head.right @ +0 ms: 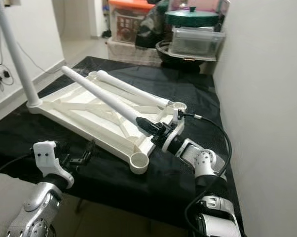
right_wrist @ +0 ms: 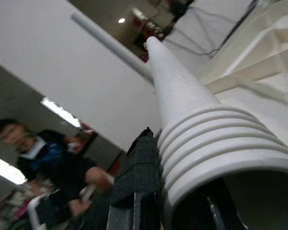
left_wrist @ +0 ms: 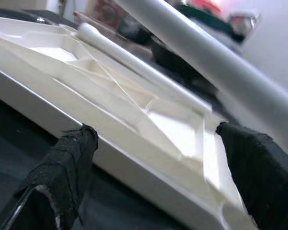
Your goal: Building children table
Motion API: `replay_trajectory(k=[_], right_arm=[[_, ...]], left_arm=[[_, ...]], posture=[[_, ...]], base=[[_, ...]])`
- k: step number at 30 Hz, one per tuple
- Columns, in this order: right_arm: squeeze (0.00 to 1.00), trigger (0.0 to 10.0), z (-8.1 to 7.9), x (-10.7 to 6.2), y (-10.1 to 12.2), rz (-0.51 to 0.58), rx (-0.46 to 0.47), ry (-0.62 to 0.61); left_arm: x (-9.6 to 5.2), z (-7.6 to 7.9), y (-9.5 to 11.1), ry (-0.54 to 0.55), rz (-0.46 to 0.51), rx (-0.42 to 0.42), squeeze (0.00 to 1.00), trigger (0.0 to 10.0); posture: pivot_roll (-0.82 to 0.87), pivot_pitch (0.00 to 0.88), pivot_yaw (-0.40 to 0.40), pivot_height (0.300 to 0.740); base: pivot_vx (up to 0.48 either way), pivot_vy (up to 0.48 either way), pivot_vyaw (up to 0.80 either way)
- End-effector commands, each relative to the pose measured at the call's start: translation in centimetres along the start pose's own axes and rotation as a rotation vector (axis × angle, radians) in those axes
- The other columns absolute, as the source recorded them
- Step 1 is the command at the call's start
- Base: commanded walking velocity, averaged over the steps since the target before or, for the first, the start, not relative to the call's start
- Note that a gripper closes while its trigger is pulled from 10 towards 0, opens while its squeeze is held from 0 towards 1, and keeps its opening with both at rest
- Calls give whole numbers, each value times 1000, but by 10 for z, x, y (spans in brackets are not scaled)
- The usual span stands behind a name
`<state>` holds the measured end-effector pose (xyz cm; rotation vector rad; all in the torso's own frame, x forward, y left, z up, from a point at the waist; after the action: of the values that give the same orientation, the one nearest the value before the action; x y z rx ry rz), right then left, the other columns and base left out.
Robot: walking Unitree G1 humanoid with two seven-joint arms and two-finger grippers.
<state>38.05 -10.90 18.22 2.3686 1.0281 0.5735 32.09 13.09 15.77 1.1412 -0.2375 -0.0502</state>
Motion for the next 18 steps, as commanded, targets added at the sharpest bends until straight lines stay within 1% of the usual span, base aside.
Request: replay_trajectory(k=[1, 2, 3, 4, 5, 6, 7, 8, 10, 11, 12, 15, 17, 18], right_arm=[[0, 0, -7, -10, -4, -3, 23, 71], [0, 0, -7, -18, -12, -19, 41, 99], [0, 0, -7, -18, -12, -19, 41, 99], [0, 0, -8, -23, -17, -31, 52, 117], [0, 0, -8, -23, -17, -31, 52, 117], [0, 0, -8, -25, -19, -38, 57, 125], [0, 0, -15, -28, -20, -42, 78, 171], [0, 0, -15, -28, -20, -42, 78, 171], [0, 0, -24, -36, -28, -95, 92, 233], [0, 0, -24, -36, -28, -95, 92, 233], [0, 0, -26, -40, -33, -125, 93, 255], [0, 0, -27, -44, -38, -154, 91, 273], [0, 0, -33, -53, -45, -190, 99, 320], [0, 0, -33, -53, -45, -190, 99, 320]], left_arm=[[1, -18, 25, 41, 87, -171, 1000, 10000], [2, -31, 46, 50, 158, -263, 27, 10000], [2, -31, 46, 50, 158, -263, 27, 10000], [2, -38, 59, 51, 202, -309, 27, 10000], [2, -38, 59, 51, 202, -309, 27, 10000], [2, -41, 65, 50, 220, -322, 27, 10000], [1, -43, 70, 53, 239, -351, 0, 10000], [1, -43, 70, 53, 239, -351, 0, 10000], [-1, -44, 74, 49, 258, -377, 0, 10000], [-1, -44, 74, 49, 258, -377, 0, 10000], [-2, -44, 75, 42, 256, -388, 0, 10000], [-3, -44, 75, 40, 251, -387, 0, 10000], [-5, -51, 76, 59, 249, -403, 0, 10000], [-5, -51, 76, 59, 249, -403, 0, 10000]], posture=[[123, 0, -85, 740], [124, 0, -80, 740], [124, 0, -80, 740], [124, 0, -80, 740], [124, 0, -80, 740], [124, 0, -80, 740], [133, 0, -82, 740], [133, 0, -82, 740], [129, 0, -81, 740], [129, 0, -81, 740], [128, 0, -81, 740], [128, 0, -79, 740], [130, 0, -79, 740], [130, 0, -79, 740]], base=[[0, 0, 0], [0, 0, 0], [0, 0, 0], [0, 0, 0], [0, 0, 0], [0, 0, 0], [0, 0, 0], [0, 0, 0], [0, 0, 0], [0, 0, 0], [0, 0, 0], [0, 0, 0], [0, 0, 0], [0, 0, 0]])
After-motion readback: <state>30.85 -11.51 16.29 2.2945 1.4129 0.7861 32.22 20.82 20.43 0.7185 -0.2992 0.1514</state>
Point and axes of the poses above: a point about 5 cm out from each wrist's last joint towards the gripper, its own x axis pointing out of the wrist towards the gripper, its own y axis along the axis of the wrist's last joint, z = x × y, the point moved 6 cm from there along x, pointing out of the wrist towards the gripper, and after that the axes turned 3 degrees about x, right-handed, at the moved point
